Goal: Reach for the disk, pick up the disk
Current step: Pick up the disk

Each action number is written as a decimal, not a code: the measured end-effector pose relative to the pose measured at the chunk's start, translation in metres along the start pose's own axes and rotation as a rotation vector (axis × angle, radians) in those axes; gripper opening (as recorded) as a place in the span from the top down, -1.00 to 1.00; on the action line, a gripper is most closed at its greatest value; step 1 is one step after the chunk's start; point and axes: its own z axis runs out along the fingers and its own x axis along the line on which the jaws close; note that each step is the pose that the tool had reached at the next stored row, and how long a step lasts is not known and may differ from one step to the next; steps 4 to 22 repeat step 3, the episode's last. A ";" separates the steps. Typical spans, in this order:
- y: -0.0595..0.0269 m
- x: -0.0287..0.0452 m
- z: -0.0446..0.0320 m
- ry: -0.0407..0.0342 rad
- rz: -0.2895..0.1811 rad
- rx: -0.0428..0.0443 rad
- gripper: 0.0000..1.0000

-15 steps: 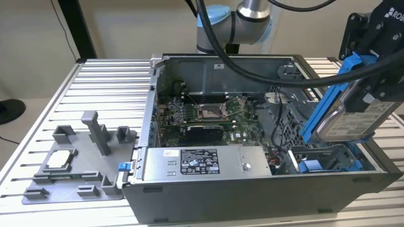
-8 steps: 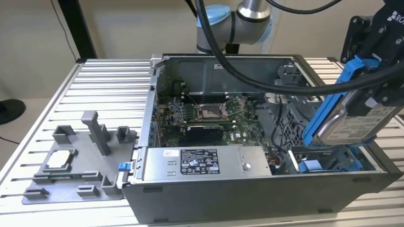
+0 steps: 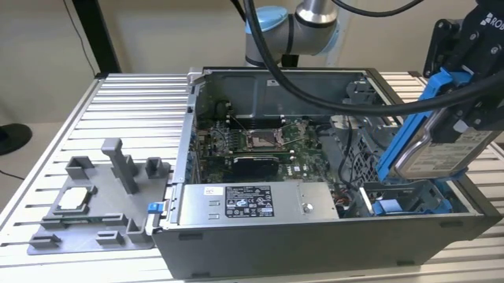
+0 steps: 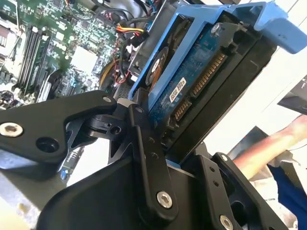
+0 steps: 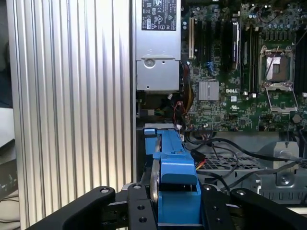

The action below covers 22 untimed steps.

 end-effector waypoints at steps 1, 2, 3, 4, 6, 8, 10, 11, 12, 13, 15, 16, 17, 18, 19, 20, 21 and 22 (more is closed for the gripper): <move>0.0000 -0.0004 0.0000 0.0000 0.000 0.0000 1.00; 0.0000 -0.0004 0.0000 0.0000 0.000 0.0000 1.00; 0.0000 -0.0005 0.0000 0.0000 0.000 0.0000 1.00; 0.0000 -0.0005 0.0000 0.0000 0.000 0.0000 1.00; 0.0000 -0.0005 0.0000 0.0000 0.000 0.0000 1.00; 0.0000 -0.0005 0.0000 0.0000 0.000 0.0000 1.00; 0.0000 -0.0005 0.0000 0.0000 0.000 0.0000 1.00; 0.0000 -0.0005 0.0000 0.0000 0.000 0.0000 1.00; 0.0000 -0.0005 0.0000 0.0000 0.000 0.0000 1.00; 0.0000 -0.0005 0.0000 0.0000 0.000 0.0000 1.00; 0.0000 -0.0005 0.0000 0.0000 0.000 0.0000 1.00; 0.0000 -0.0005 0.0000 0.0000 0.000 0.0000 1.00; 0.0000 -0.0005 0.0000 0.0000 0.000 0.0000 1.00; 0.0000 -0.0005 0.0000 0.0000 0.000 0.0000 1.00; 0.0000 -0.0005 0.0000 0.0000 0.000 0.0000 1.00; 0.0000 -0.0005 0.0000 0.0000 0.000 0.0000 1.00; 0.0000 -0.0005 0.0000 0.0000 0.000 0.0000 1.00; 0.0000 -0.0005 0.0000 0.0000 0.000 0.0000 1.00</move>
